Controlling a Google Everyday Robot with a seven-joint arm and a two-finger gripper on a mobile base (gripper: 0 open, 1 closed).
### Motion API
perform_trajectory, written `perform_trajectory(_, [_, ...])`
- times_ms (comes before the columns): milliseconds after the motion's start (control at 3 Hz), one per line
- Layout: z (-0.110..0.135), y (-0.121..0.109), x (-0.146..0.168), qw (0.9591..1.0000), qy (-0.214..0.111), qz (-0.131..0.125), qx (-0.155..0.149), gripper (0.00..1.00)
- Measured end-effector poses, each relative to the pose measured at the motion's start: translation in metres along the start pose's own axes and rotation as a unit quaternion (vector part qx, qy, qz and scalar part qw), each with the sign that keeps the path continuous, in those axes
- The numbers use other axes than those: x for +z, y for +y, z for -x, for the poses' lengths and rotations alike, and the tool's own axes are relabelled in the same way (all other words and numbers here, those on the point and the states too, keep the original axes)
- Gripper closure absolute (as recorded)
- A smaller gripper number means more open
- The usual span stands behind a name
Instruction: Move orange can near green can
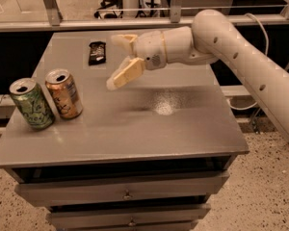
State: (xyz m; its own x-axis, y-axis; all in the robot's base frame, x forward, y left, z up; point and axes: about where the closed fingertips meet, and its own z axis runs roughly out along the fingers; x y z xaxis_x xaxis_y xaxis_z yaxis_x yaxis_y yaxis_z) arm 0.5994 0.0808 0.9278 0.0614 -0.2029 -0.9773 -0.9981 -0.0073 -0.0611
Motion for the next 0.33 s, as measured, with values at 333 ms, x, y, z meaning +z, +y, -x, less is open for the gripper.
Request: perform_trajectory(333, [0.0074,-0.0108,-0.0125,0.9998,-0.001,-0.016,-0.008,0.00])
